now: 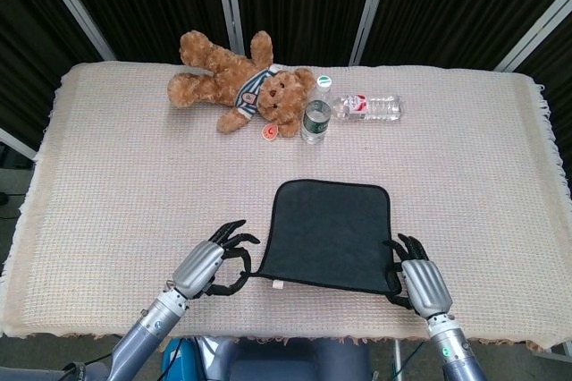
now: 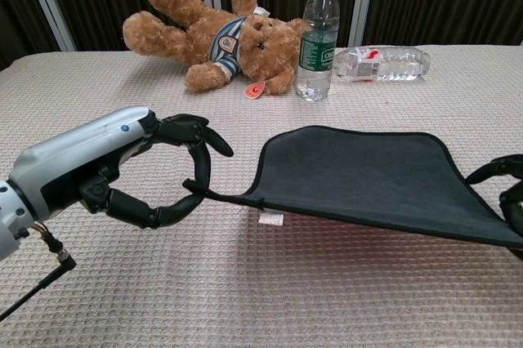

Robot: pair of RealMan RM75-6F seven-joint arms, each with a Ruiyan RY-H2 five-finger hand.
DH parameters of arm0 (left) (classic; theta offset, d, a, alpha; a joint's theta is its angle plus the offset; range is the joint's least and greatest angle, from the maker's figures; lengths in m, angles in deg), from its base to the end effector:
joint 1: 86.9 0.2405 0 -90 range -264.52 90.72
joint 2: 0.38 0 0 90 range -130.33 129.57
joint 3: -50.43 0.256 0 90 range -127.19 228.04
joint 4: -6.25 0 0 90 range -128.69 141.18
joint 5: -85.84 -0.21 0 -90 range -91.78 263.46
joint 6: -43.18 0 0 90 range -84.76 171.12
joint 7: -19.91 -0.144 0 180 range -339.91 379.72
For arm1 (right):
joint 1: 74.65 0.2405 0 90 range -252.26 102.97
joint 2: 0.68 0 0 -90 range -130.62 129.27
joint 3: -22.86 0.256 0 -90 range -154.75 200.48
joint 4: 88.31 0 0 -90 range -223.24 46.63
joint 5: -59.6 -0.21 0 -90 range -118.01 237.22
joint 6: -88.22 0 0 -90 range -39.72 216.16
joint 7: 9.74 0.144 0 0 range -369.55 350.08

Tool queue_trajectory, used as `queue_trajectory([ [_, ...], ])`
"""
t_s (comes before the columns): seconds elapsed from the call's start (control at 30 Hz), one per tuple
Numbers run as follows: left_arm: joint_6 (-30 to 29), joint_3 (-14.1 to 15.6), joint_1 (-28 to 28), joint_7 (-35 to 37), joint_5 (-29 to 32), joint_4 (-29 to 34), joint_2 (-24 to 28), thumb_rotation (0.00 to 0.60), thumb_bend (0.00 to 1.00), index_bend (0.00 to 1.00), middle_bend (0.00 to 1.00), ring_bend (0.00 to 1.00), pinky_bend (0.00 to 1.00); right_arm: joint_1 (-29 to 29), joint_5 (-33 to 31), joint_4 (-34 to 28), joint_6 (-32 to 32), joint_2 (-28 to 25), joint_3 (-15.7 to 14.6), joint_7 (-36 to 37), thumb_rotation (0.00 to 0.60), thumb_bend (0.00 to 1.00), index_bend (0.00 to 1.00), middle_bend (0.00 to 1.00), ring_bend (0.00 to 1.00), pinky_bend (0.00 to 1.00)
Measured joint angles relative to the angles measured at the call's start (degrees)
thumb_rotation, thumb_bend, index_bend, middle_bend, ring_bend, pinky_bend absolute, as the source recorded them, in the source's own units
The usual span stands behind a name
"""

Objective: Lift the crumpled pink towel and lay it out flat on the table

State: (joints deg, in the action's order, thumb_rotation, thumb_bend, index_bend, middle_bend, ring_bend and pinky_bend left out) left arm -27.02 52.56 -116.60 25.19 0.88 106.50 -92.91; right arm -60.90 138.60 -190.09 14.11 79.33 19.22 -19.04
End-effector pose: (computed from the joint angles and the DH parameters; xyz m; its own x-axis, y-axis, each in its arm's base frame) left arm -0.1202 0.2129 -0.0306 -0.1034 0.4747 0.8740 0.8850 -0.3572 0.2987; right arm -0.2359 -0.1811 0.0268 0.1563 -0.3281 0.9316 -0.9869 -0.0896 0.1340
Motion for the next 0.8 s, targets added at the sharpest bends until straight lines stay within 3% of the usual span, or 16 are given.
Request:
queue_trajectory([
  [0.8, 6.8, -3.0, -0.8, -0.4, 4.3, -6.2, -6.8, 0.600, 0.48, 0.61, 0.22, 0.00, 0.00, -0.3, -2.3, 3.5, 3.7, 2.6, 1.6, -0.6, 0.600, 0.50, 0.73, 0.21, 0.01, 0.00],
])
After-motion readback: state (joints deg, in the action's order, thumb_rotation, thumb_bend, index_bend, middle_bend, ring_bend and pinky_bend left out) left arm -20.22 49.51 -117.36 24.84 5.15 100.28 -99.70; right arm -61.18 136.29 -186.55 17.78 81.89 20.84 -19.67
